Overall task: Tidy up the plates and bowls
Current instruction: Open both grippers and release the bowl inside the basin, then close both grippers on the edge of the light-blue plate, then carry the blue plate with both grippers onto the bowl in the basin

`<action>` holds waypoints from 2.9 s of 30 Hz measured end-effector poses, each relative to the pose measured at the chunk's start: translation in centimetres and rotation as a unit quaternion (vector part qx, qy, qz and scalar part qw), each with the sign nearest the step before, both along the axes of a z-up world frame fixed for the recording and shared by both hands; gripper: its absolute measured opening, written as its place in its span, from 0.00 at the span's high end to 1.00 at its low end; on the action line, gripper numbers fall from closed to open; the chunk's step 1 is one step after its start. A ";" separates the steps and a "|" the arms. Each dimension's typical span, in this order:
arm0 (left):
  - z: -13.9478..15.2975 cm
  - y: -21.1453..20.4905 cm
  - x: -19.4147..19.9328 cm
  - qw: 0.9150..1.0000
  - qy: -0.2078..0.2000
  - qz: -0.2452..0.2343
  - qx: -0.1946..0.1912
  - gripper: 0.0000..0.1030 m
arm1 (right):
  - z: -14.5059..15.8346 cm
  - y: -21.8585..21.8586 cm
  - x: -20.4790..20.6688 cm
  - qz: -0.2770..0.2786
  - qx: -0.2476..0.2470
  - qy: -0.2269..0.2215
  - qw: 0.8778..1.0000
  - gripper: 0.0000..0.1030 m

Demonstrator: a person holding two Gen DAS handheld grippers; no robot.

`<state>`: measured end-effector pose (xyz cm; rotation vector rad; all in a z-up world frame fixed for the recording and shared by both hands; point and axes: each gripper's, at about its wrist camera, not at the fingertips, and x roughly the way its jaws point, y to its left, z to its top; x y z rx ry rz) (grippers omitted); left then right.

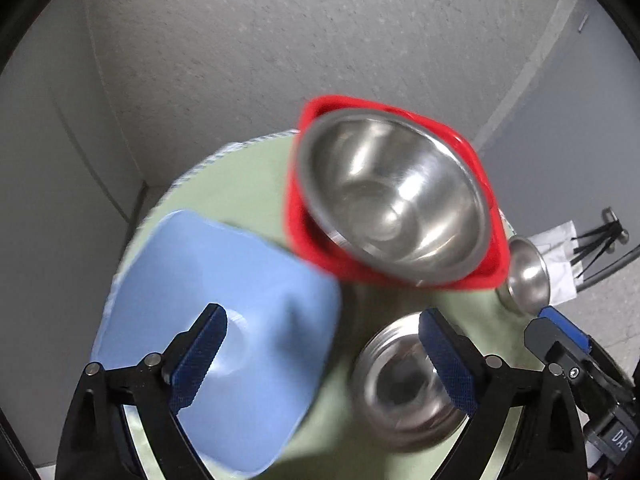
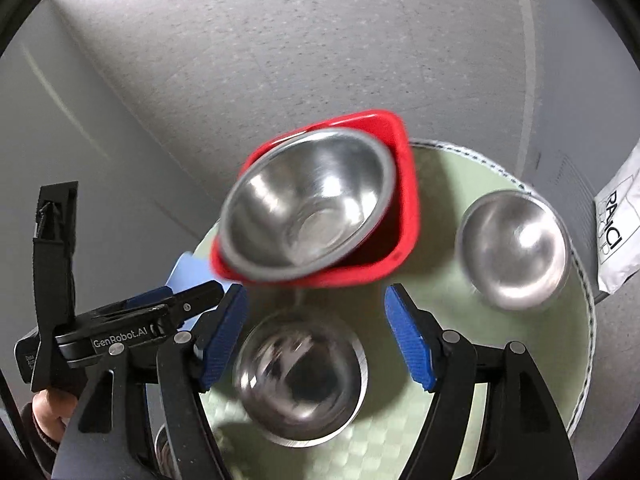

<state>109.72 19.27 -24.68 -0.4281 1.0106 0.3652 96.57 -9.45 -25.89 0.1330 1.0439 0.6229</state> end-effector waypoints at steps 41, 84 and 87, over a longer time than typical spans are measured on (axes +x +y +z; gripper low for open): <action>-5.7 14.5 -10.4 0.996 0.041 -0.073 -0.007 0.75 | -9.9 17.2 -8.1 0.009 -0.093 0.149 0.984 0.74; 5.4 -4.0 -0.3 0.993 -0.061 -0.072 0.071 0.78 | -1.7 2.2 7.1 0.021 -0.026 0.049 0.998 0.85; 3.8 -4.4 1.2 0.994 -0.038 -0.074 0.068 0.77 | -2.9 1.8 8.7 0.015 -0.039 0.055 0.998 0.85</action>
